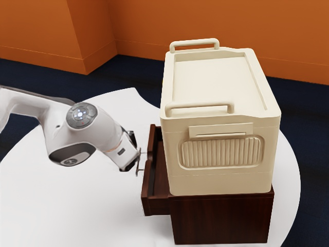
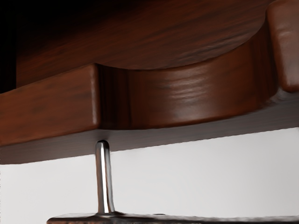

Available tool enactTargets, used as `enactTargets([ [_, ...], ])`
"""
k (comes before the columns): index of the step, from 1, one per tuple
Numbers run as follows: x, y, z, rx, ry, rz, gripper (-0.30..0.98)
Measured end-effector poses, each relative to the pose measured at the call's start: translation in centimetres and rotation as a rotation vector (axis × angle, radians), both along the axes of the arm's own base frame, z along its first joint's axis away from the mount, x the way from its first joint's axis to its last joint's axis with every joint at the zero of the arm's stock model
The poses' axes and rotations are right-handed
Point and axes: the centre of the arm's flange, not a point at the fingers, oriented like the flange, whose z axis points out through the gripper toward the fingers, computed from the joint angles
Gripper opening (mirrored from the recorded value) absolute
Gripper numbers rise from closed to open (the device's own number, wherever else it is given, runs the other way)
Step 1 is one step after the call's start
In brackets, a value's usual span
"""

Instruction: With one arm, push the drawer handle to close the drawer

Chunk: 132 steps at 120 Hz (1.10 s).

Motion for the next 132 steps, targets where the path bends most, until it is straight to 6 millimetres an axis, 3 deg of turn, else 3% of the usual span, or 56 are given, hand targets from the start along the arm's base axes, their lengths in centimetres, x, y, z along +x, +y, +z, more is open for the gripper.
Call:
enactTargets([
  [47,2.6,-3.7,-0.3,-0.009,0.001,-0.014,-0.10],
  [88,3.5,-5.5,0.1,-0.019,-0.001,-0.018,-0.09],
  [110,4.3,-5.1,0.5,-0.032,0.002,0.013,-0.10],
  [132,2.6,-4.6,1.6,-0.090,0.011,0.058,-0.10],
])
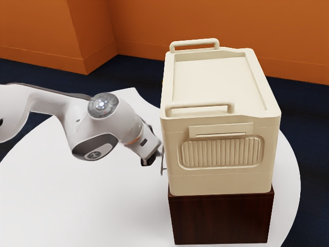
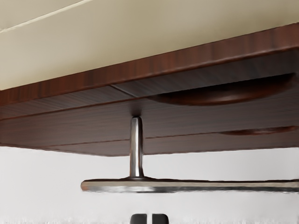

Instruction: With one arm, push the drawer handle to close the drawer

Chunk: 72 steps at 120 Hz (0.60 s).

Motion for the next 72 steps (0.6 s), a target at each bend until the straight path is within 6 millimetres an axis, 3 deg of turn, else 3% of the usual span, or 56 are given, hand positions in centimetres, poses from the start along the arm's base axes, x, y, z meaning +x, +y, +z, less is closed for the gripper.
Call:
enactTargets([
  [7,-1.2,2.1,1.5,-0.020,-0.014,0.037,-0.10],
  [9,-1.1,4.0,2.2,-0.026,-0.023,0.076,-0.10],
  [17,-1.2,15.1,6.1,-0.093,-0.060,0.348,-0.06],
  [23,-2.2,21.0,9.4,-0.174,-0.098,0.526,0.05],
  [30,-3.7,25.6,12.6,-0.340,-0.120,0.748,0.18],
  [38,-3.8,27.8,16.6,-0.519,-0.124,0.951,0.32],
  [41,-3.0,28.6,19.6,-0.579,-0.131,1.017,0.36],
  [46,-0.5,30.3,26.4,-0.661,-0.140,1.125,0.42],
  [51,0.3,30.9,29.8,-0.684,-0.113,1.219,0.47],
  [58,0.1,30.9,30.8,-0.670,-0.047,1.343,0.52],
  [72,-1.6,30.2,27.7,-0.641,0.099,1.577,0.59],
])
